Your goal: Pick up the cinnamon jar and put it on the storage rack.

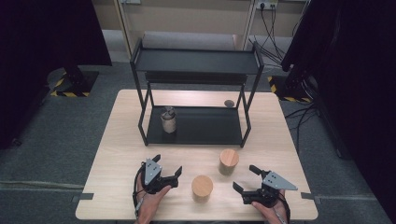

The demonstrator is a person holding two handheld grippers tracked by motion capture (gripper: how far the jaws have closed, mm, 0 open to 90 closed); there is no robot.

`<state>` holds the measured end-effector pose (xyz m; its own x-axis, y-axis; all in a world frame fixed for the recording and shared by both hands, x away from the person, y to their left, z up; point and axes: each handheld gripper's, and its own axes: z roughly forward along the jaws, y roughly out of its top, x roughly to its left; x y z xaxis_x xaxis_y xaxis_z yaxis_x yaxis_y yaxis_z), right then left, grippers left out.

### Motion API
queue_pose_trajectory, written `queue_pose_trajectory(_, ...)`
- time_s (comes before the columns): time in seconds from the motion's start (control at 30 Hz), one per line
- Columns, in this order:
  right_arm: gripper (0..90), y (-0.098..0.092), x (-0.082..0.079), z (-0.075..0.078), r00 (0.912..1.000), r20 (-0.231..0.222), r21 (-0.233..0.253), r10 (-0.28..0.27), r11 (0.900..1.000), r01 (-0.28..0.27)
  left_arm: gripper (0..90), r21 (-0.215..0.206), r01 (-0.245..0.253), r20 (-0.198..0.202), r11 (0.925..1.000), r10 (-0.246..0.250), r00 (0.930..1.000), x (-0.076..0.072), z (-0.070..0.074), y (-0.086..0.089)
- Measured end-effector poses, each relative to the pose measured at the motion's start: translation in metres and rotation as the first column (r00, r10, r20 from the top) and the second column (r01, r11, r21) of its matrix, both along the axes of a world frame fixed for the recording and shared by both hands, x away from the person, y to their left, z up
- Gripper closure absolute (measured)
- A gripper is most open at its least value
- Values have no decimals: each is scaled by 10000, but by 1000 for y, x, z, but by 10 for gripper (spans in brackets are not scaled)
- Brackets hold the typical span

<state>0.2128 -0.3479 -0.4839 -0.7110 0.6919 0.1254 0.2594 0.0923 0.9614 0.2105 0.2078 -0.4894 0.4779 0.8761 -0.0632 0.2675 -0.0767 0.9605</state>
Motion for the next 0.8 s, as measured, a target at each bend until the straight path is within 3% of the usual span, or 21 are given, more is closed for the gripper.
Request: queue_pose_trajectory(0.8,10,14,-2,1,9959,115,-55,898,9959,-898,40,31,-126,-27,9999,126,9999,-1,-1,1)
